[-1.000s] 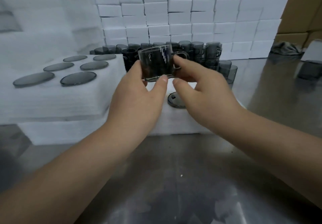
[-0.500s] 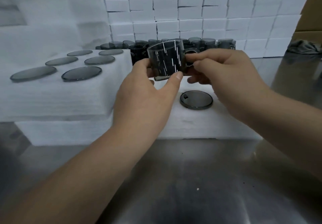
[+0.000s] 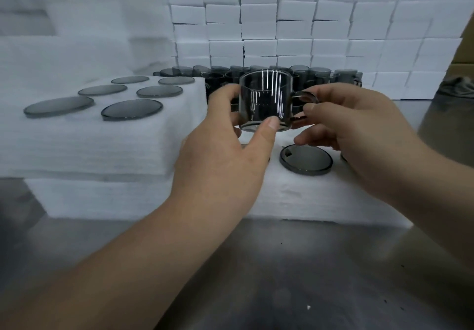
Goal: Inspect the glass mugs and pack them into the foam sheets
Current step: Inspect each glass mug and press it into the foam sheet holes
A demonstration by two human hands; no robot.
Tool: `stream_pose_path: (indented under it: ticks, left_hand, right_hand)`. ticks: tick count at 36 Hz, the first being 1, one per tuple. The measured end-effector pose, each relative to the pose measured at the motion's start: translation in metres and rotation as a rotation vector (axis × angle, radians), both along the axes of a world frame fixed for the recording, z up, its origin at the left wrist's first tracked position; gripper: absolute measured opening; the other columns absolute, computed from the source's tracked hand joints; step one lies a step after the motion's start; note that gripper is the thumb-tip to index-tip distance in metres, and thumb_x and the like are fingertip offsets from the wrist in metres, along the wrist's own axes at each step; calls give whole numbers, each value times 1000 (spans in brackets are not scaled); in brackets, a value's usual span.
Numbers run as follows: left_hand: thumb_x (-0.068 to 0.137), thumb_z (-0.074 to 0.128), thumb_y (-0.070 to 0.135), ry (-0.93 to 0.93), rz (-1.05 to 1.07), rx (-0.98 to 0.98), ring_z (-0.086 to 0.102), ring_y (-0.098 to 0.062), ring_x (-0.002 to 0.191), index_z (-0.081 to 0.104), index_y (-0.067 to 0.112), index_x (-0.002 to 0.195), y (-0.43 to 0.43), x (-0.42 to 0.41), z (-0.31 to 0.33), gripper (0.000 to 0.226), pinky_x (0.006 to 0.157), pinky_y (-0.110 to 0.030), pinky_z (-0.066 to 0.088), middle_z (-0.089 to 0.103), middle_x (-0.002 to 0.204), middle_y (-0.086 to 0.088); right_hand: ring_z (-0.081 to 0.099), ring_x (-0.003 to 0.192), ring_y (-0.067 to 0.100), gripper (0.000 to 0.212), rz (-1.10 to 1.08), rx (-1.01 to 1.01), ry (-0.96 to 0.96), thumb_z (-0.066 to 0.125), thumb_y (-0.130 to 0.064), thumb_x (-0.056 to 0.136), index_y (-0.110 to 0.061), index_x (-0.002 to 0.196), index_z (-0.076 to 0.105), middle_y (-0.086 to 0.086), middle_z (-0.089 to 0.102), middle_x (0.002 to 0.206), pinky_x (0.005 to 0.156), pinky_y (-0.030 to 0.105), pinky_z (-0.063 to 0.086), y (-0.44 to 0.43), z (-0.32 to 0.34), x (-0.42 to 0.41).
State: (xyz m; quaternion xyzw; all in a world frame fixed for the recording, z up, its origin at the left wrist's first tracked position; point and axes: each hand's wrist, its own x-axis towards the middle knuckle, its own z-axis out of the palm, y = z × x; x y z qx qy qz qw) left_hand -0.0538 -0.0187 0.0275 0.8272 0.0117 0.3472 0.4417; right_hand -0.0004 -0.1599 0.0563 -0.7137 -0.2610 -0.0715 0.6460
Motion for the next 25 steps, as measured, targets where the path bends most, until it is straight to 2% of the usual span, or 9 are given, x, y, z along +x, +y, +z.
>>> stream_pose_path:
  ticks: [3, 7, 9, 11, 13, 15, 18, 22, 25]
  left_hand:
    - [74, 45, 58, -1, -3, 23, 55, 6, 93, 35, 50, 125, -1, -1, 1, 52, 81, -22, 43, 63, 103, 21]
    - [78, 40, 56, -14, 19, 78, 51, -9, 113, 35, 42, 136, -2, -4, 3, 60, 98, -37, 41, 60, 110, 19]
    - [84, 43, 52, -24, 17, 107, 50, -10, 114, 36, 37, 138, -1, -4, 4, 56, 99, -39, 40, 57, 121, 14]
    - [89, 44, 48, -31, 29, 138, 50, -11, 113, 38, 35, 138, -1, -4, 5, 51, 99, -39, 40, 54, 122, 11]
    - [85, 41, 53, -26, 52, 150, 47, -10, 114, 39, 35, 137, -2, -4, 6, 55, 98, -34, 39, 50, 122, 10]
    - [79, 40, 60, -16, 68, 138, 46, -8, 111, 41, 38, 133, -2, -4, 7, 58, 93, -28, 38, 47, 118, 13]
    - [74, 42, 62, -6, 74, 129, 47, -8, 102, 45, 43, 123, -3, -5, 8, 53, 83, -23, 34, 44, 103, 17]
    - [77, 48, 53, -19, 55, 94, 49, -7, 98, 48, 43, 111, -2, -5, 7, 36, 82, -24, 38, 50, 100, 17]
    - [81, 52, 48, -17, 34, 62, 50, -13, 109, 37, 37, 133, -3, -5, 6, 55, 95, -36, 40, 53, 114, 15]
  right_hand:
    - [66, 59, 11, 17, -16, 5, -44, 56, -10, 87, -22, 86, 67, -3, 71, 73, 61, 18, 52, 0, -2, 0]
    - [67, 66, 4, 22, -41, -24, -168, 61, -15, 81, -33, 94, 62, -13, 70, 74, 61, 16, 51, 0, -5, -2]
    - [67, 70, 2, 31, -39, -41, -206, 60, -21, 76, -39, 100, 55, -15, 69, 78, 64, 12, 50, 0, -8, -3]
    - [67, 74, 3, 35, -44, -78, -237, 59, -21, 75, -46, 98, 52, -18, 69, 83, 66, 8, 47, 0, -10, -5]
    - [66, 78, 5, 39, -61, -111, -266, 61, -16, 79, -49, 96, 51, -20, 68, 86, 68, 9, 47, 0, -11, -6]
    - [66, 77, 0, 45, -80, -130, -286, 58, -7, 85, -46, 105, 50, -22, 67, 88, 69, 7, 47, 1, -12, -8]
    - [65, 75, -7, 43, -106, -177, -319, 54, -6, 87, -31, 122, 53, -25, 65, 90, 68, 4, 44, 2, -12, -10]
    - [66, 77, 0, 43, -128, -198, -337, 55, -10, 87, -26, 127, 54, -15, 67, 88, 70, 11, 49, 3, -12, -11]
    - [65, 76, 12, 45, -129, -176, -355, 57, -10, 86, -29, 126, 54, -7, 67, 87, 71, 17, 51, 2, -11, -11]
